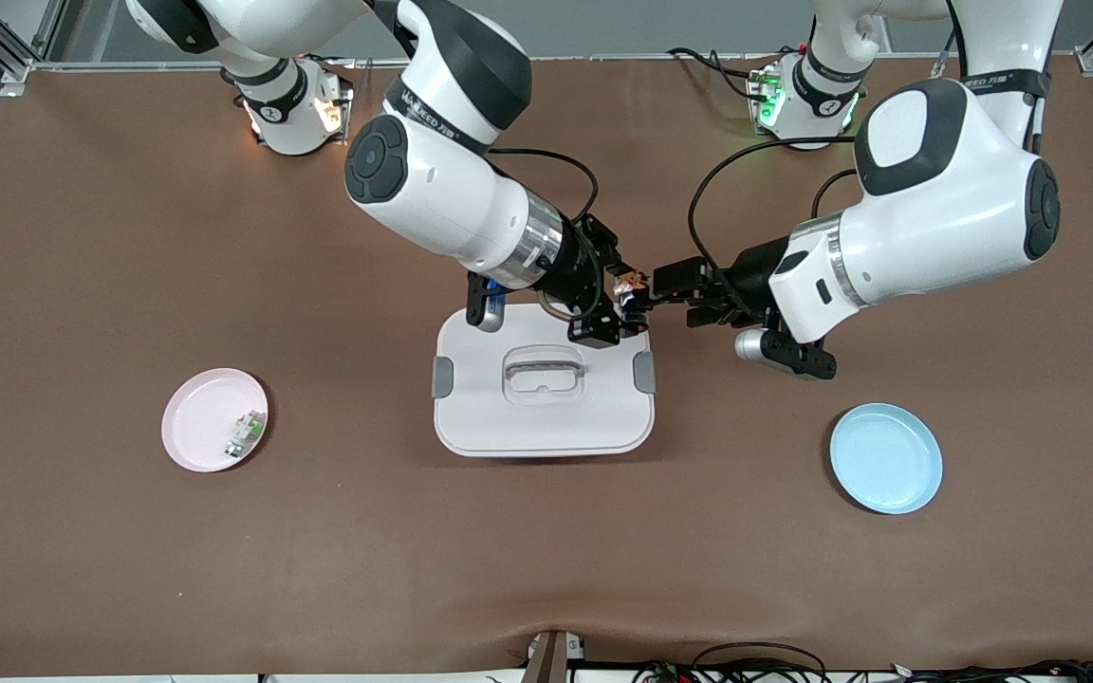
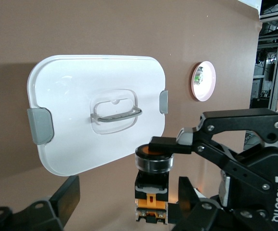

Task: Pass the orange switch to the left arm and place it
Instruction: 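Hold the switch above the box while the left gripper reaches it, then close the left gripper on the orange switch beside the right gripper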

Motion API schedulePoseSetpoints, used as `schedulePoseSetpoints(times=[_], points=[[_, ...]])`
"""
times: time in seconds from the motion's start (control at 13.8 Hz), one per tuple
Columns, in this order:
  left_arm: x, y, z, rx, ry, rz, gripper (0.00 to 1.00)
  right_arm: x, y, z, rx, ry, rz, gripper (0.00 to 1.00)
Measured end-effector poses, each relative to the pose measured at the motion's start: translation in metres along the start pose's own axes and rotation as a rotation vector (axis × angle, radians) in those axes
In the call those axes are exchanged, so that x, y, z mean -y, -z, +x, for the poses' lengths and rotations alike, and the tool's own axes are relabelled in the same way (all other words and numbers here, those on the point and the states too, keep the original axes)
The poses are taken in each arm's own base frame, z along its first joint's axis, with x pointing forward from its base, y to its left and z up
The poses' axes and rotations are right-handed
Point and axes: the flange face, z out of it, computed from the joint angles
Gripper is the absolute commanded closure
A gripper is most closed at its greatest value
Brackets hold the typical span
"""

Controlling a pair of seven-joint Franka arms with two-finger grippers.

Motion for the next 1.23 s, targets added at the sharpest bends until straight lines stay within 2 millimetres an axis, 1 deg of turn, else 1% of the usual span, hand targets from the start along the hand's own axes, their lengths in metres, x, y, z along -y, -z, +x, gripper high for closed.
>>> schedulePoseSetpoints(times=[0.22,0.36,0.43,0.51,0.72,0.87,1.23], points=[[-0.004,-0.007,-0.003,0.012,-0.006,0.002,0.21,0.001,0.001,-0.001,0.004,0.000,0.005,1.00],[-0.010,-0.015,-0.007,0.026,-0.013,0.004,0.31,0.001,0.000,0.000,0.003,0.000,0.005,1.00],[-0.012,-0.018,-0.009,0.031,-0.014,0.005,0.42,0.001,0.000,0.000,0.003,0.000,0.004,1.00],[-0.013,-0.020,-0.009,0.035,-0.014,0.006,0.56,0.001,0.000,0.000,0.003,0.000,0.004,1.00],[-0.014,-0.021,-0.010,0.040,-0.009,0.002,1.00,0.001,-0.001,0.000,0.003,-0.001,0.004,1.00],[-0.016,-0.021,-0.011,0.040,0.020,-0.004,1.00,0.001,-0.004,0.001,0.002,-0.003,0.002,1.00],[-0.016,-0.021,-0.011,0.043,0.045,-0.003,1.00,0.001,-0.004,0.001,0.002,-0.001,-0.001,1.00]])
